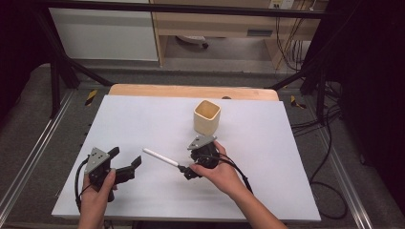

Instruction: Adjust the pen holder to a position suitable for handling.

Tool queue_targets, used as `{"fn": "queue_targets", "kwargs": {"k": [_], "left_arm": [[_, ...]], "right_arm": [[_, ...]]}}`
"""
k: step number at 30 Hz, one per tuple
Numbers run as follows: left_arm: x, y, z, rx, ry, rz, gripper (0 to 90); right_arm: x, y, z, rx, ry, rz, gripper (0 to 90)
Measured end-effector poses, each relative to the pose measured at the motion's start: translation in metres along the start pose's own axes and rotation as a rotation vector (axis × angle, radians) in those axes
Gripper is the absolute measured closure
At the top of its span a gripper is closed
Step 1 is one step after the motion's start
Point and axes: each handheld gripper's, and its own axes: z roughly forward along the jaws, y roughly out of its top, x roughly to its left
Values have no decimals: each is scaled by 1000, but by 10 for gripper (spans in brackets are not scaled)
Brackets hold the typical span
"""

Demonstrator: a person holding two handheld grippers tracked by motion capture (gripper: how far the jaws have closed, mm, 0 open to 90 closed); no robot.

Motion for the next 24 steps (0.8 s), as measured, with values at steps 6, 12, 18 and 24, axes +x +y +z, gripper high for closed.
{"fn": "queue_targets", "kwargs": {"k": [6, 12, 18, 24], "left_arm": [[2, 1, -1, -9, -6, -3, 82], [2, 1, -2, -5, 6, -3, 82], [4, 0, 0, 4, 12, -6, 81], [3, 0, 0, 4, 12, -5, 81]], "right_arm": [[0, 7, 18, 40, 13, -26, 69], [4, 5, 38, 67, 23, -26, 77], [7, 1, 49, 95, 40, -32, 135], [5, -3, 53, 87, 75, -16, 246]]}}
